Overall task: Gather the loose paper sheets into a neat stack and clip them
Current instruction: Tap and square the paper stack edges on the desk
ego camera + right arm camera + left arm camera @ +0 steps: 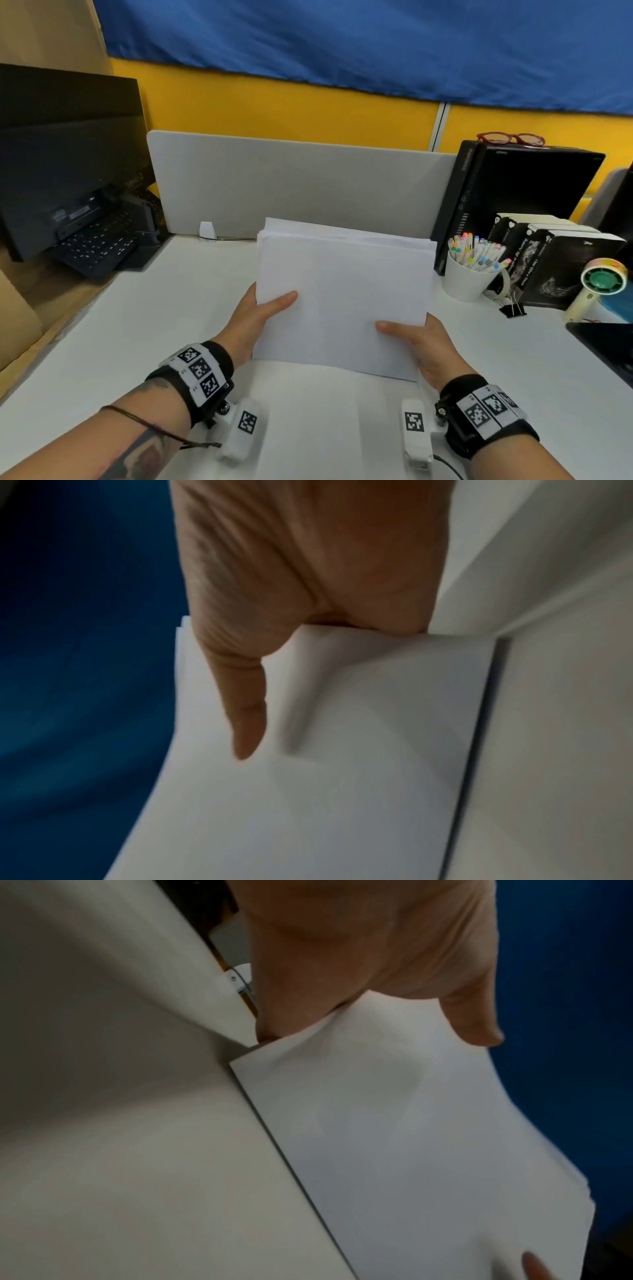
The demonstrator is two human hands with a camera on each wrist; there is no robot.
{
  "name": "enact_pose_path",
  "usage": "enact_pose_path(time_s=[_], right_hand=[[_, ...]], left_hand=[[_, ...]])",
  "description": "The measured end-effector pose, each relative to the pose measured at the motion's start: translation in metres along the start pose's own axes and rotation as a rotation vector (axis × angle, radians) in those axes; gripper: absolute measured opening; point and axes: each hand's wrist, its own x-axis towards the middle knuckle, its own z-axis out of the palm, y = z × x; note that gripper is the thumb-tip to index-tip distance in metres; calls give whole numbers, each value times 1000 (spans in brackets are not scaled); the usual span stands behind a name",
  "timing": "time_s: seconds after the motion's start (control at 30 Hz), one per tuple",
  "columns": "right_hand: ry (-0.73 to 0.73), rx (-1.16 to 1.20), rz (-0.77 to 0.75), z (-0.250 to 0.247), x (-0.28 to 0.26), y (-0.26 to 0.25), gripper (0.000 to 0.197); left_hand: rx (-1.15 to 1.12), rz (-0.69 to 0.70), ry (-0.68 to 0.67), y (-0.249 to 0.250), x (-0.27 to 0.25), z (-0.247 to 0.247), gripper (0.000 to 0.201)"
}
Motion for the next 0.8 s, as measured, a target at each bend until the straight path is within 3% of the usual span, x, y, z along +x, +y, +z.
enact_pose_path(time_s=[0.17, 0.3, 0.47, 0.63, 0.8], right_hand=[[120, -25, -113, 6, 0, 0, 45], [200, -34, -201, 11, 5, -13, 34], [105, -105, -258, 3, -4, -41, 44], [102, -76, -299, 8, -4, -46, 50], [21, -8, -162, 12, -5, -31, 57]], left_hand=[[105, 79, 64, -9, 3, 6, 58], [199, 233, 122, 4, 4, 14, 55], [139, 342, 179, 29, 5, 6, 59], [78, 334, 155, 44, 7, 0, 60], [110, 152, 69, 21, 6, -6, 63]])
